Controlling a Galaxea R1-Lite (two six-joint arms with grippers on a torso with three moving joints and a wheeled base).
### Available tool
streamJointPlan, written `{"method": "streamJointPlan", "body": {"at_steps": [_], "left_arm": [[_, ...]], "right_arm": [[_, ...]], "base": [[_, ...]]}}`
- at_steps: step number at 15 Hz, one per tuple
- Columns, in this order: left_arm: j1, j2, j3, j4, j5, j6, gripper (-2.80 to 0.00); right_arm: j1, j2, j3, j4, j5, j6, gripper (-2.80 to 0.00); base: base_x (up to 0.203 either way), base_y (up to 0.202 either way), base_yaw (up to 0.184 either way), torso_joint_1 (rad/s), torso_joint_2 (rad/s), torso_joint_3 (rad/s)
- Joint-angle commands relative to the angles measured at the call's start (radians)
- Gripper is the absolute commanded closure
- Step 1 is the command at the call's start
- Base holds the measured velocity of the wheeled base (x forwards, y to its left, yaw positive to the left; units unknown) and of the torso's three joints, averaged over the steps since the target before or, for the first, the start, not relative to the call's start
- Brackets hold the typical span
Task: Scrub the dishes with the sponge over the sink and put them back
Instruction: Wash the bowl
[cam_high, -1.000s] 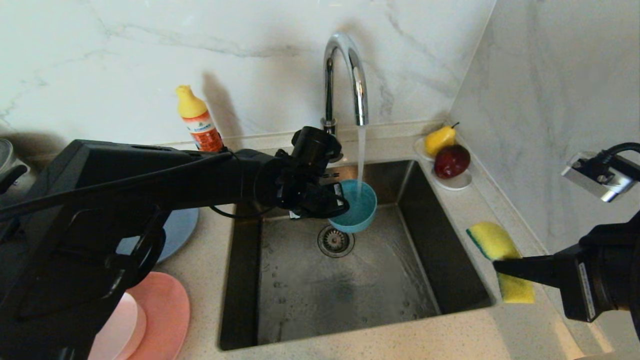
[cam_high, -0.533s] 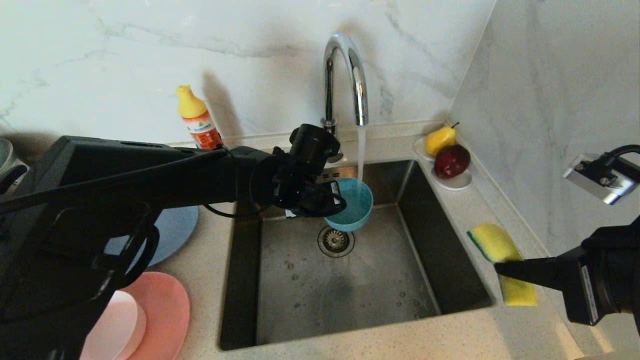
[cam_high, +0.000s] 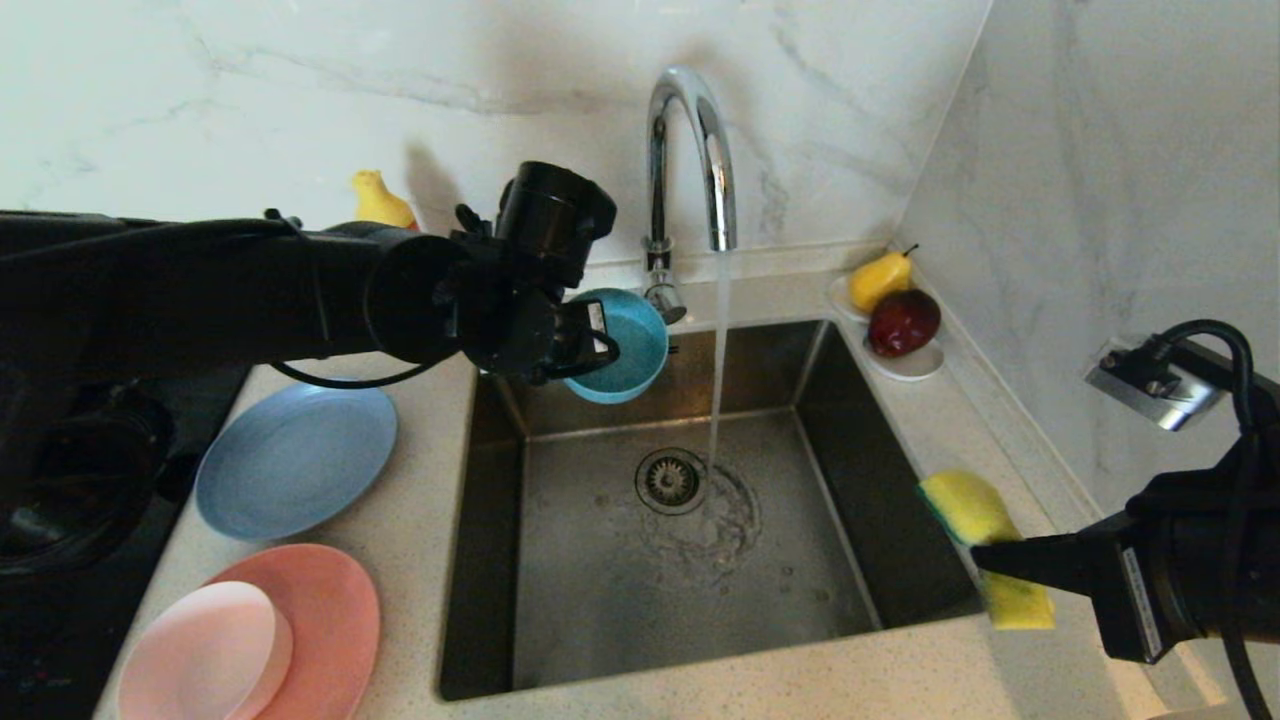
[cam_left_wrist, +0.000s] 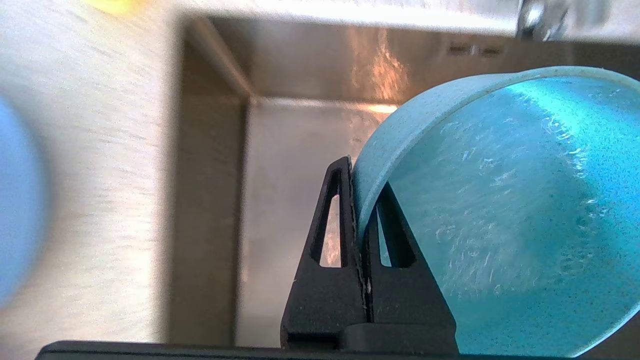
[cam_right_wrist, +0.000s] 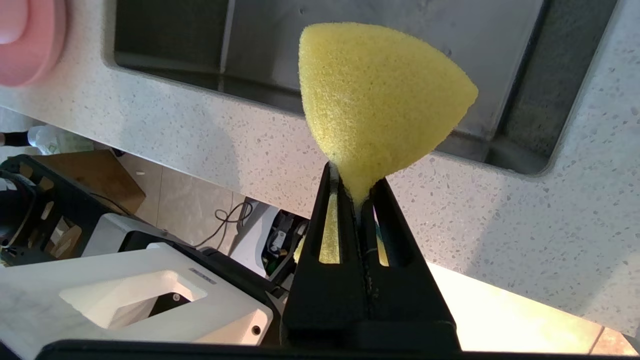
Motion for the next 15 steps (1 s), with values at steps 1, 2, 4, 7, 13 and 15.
{"method": "streamJointPlan", "body": {"at_steps": [1, 2, 4, 7, 13, 15], "left_arm": [[0.005, -0.109, 0.041, -0.007, 0.011, 0.009, 0.00], [0.009, -0.146, 0.071, -0.039, 0.011, 0.023, 0.00], [0.021, -0.202, 0.157, -0.190, 0.005, 0.089, 0.00], [0.050, -0.275, 0.317, -0.447, -0.092, 0.196, 0.00], [0.071, -0.340, 0.612, -0.937, -0.252, 0.325, 0.00], [0.071, -0.333, 0.710, -1.139, -0.281, 0.362, 0.00]], "right_arm": [[0.001, 0.017, 0.008, 0.000, 0.002, 0.004, 0.00], [0.001, 0.019, 0.011, 0.000, 0.002, 0.004, 0.00], [0.001, 0.024, 0.010, 0.000, 0.002, 0.004, 0.00], [0.001, 0.029, 0.009, -0.001, 0.005, 0.004, 0.00], [-0.001, 0.038, 0.014, -0.029, 0.032, 0.004, 0.00], [-0.001, 0.054, 0.010, -0.038, 0.035, 0.001, 0.00]], "base": [[0.000, 0.000, 0.000, 0.000, 0.00, 0.000], [0.000, 0.000, 0.000, 0.000, 0.00, 0.000], [0.000, 0.000, 0.000, 0.000, 0.00, 0.000], [0.000, 0.000, 0.000, 0.000, 0.00, 0.000], [0.000, 0.000, 0.000, 0.000, 0.00, 0.000], [0.000, 0.000, 0.000, 0.000, 0.00, 0.000]]}}
